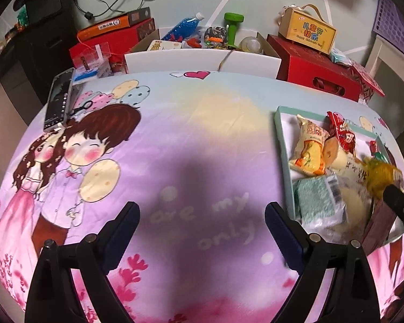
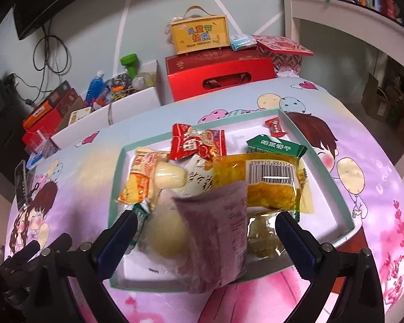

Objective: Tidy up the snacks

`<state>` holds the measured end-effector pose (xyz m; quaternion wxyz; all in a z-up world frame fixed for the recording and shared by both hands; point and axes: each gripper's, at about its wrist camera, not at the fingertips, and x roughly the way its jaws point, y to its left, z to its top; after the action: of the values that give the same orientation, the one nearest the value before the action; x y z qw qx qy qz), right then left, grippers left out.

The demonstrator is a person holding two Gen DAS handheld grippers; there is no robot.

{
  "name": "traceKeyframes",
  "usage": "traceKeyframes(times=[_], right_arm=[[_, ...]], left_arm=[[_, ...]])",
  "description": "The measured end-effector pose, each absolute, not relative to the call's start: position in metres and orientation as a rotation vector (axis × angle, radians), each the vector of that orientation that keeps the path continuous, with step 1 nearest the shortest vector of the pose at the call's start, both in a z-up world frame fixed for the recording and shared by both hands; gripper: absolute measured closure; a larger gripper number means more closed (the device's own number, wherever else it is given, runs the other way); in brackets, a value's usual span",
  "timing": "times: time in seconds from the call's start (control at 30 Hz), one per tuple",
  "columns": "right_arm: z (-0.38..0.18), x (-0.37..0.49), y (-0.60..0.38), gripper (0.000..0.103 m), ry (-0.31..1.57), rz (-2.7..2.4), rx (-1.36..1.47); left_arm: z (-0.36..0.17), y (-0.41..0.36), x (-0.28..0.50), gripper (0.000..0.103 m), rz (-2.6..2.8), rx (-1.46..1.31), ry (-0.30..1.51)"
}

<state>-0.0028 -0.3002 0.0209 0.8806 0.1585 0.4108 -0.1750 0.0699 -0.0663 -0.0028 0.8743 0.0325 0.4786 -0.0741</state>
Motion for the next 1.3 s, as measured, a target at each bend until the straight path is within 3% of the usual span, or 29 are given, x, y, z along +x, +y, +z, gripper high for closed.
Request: traceKeyframes(times=[0.9, 1.3], right_arm=[[0.006, -0.089, -0.263, 0.000, 0.858, -0.334, 0.314], [0.008, -0.107, -0.246, 0.000, 0.831, -0.330, 0.272]], left_arm=[[-0.014, -0.039, -0.019, 0.009, -0.122, 0.140, 1.004], [0.006, -0.008, -0.045, 0.009, -0.075, 0.124, 0.978]])
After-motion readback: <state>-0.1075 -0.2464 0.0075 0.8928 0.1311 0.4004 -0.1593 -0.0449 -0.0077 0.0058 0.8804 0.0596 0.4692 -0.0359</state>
